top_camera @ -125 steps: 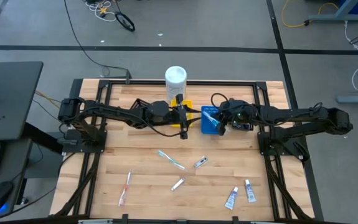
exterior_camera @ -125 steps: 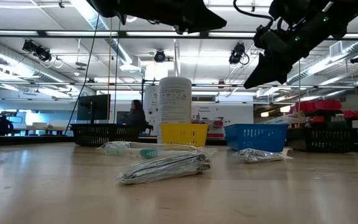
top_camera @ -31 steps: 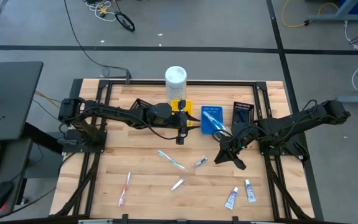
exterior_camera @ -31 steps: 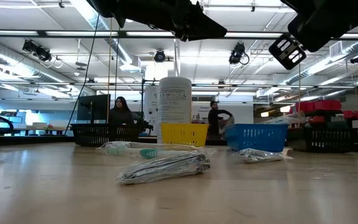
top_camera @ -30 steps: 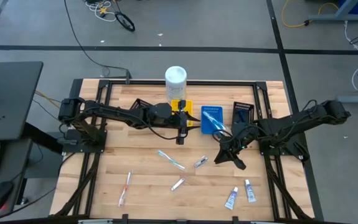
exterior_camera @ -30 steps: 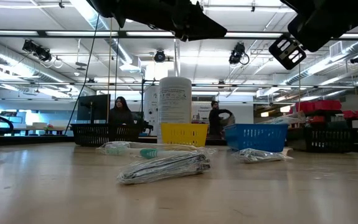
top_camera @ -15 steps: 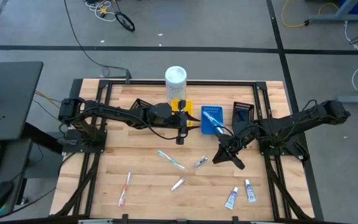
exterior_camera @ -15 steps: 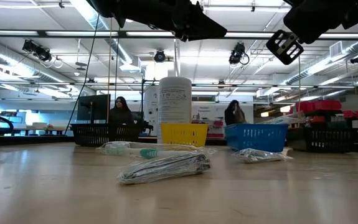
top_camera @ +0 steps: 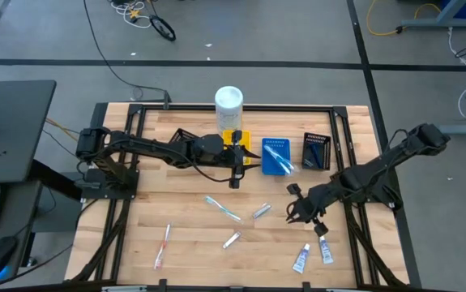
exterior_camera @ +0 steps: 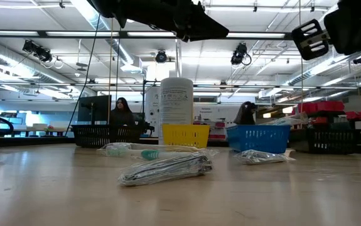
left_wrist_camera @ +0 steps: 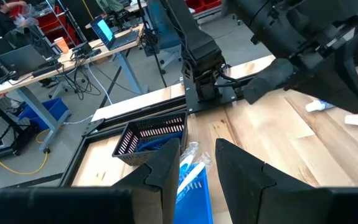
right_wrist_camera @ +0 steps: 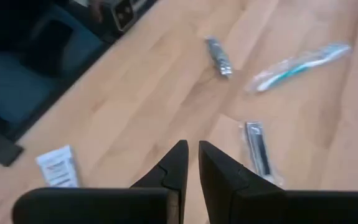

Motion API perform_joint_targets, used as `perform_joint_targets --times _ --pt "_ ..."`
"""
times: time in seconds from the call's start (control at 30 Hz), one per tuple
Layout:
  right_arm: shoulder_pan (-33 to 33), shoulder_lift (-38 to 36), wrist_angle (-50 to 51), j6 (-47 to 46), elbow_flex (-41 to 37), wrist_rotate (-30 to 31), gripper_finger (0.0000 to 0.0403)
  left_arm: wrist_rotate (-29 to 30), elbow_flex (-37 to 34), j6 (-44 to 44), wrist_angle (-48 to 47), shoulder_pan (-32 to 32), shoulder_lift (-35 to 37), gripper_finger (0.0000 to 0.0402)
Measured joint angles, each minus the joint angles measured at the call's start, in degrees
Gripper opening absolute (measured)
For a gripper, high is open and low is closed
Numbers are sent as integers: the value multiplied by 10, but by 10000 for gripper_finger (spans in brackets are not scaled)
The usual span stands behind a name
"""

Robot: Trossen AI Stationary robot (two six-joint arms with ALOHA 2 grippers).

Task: Pick & Place Travel size toiletries
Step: Put the white toothpaste into the left black bin

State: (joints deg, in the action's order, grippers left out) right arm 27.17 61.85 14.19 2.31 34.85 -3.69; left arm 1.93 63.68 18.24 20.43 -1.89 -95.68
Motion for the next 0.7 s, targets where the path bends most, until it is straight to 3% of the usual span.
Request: perform_joint_targets --times 0.17,0.4,0.7 --pt "21 14 -1 -24 0 -27 45 0 0 0 0 0 0 113" --pt "37 21 -26 -19 0 59 45 0 0 0 0 0 0 113" --pt "31 22 -76 -24 0 66 46 0 0 0 0 0 0 113"
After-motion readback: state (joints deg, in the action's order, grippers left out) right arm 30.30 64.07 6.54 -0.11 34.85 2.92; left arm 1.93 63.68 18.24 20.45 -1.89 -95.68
